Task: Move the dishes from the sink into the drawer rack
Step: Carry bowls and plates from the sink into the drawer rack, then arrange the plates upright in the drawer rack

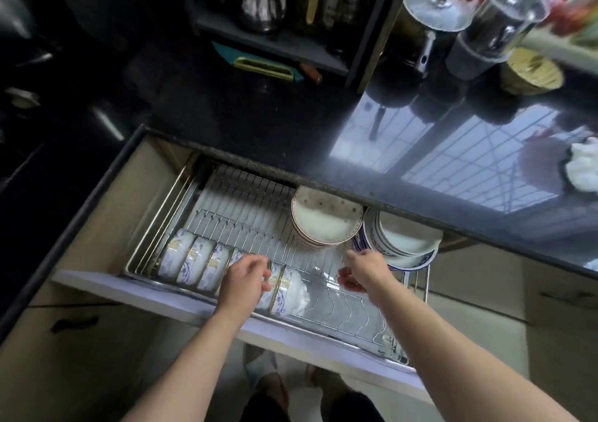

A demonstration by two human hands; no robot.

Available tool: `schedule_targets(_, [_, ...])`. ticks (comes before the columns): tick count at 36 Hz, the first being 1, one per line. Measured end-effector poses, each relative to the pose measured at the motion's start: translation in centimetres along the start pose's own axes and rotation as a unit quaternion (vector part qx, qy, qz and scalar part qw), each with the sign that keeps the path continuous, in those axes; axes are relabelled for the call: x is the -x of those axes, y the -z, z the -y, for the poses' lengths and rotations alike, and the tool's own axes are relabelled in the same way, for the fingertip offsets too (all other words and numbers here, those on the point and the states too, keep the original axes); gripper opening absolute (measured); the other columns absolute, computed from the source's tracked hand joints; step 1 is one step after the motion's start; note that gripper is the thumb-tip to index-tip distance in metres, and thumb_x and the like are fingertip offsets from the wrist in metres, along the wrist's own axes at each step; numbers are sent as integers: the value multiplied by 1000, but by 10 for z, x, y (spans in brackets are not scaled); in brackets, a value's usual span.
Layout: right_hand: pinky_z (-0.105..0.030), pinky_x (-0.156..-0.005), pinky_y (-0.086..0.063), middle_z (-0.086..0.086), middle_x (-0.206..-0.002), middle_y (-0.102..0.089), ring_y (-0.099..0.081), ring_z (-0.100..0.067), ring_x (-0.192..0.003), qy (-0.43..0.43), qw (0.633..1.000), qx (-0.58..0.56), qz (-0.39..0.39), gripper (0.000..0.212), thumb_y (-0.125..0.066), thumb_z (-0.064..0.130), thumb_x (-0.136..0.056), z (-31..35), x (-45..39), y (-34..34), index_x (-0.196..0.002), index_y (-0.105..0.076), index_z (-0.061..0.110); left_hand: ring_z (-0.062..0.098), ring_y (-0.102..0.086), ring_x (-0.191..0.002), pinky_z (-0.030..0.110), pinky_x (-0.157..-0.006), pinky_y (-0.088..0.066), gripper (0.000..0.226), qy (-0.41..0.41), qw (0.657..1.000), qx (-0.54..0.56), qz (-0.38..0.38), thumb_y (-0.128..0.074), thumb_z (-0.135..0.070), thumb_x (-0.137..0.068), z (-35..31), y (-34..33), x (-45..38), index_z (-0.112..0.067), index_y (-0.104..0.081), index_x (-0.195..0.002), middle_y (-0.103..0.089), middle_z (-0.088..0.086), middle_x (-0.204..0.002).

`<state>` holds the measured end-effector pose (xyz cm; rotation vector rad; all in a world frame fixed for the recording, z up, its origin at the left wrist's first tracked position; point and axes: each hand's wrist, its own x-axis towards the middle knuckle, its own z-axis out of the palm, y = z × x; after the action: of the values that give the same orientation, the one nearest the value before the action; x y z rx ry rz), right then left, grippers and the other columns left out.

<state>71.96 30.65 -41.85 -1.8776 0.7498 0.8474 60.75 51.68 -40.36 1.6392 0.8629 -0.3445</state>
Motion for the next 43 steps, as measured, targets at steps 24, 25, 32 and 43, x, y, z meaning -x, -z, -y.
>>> schedule_targets(24, [-27,-56,-52,-11,-82,-70,-63,-21,-62,147,984,-88,-47,15,-53,12,-100,-79,194,241,-85,-58,12,22,-66,-66,33,-73,-45,14,-156,946,-201,201,-56,-21,-94,-183,-160,179,-17,-70,-94,-72,7,-85])
schedule_targets(25, [-26,-53,-51,-11,-81,-70,-62,-21,-60,150,982,-98,-62,15,-53,12,-100,-95,202,263,-85,-57,12,23,-65,-67,33,-71,-46,13,-163,940,-203,219,-57,-20,-94,-184,-185,197,-17,-69,-94,-71,9,-85])
schedule_targets(32, [-26,-55,-50,-7,-81,-69,-63,-18,-61,145,960,-179,-158,14,-51,15,-101,-223,259,408,-89,-58,13,21,-66,-70,30,-68,-48,14,-219,875,-260,345,-54,-15,-103,-168,-353,320,-16,-68,-104,-74,2,-84])
schedule_targets(43, [-22,-51,-42,-12,-87,-62,-55,-19,-61,10,868,-370,-331,15,-45,11,-103,-465,355,550,-93,-55,11,19,-72,-76,32,-73,-50,15,-236,732,-351,534,-56,-22,-104,-103,-559,502,-16,-70,-106,-74,4,-94])
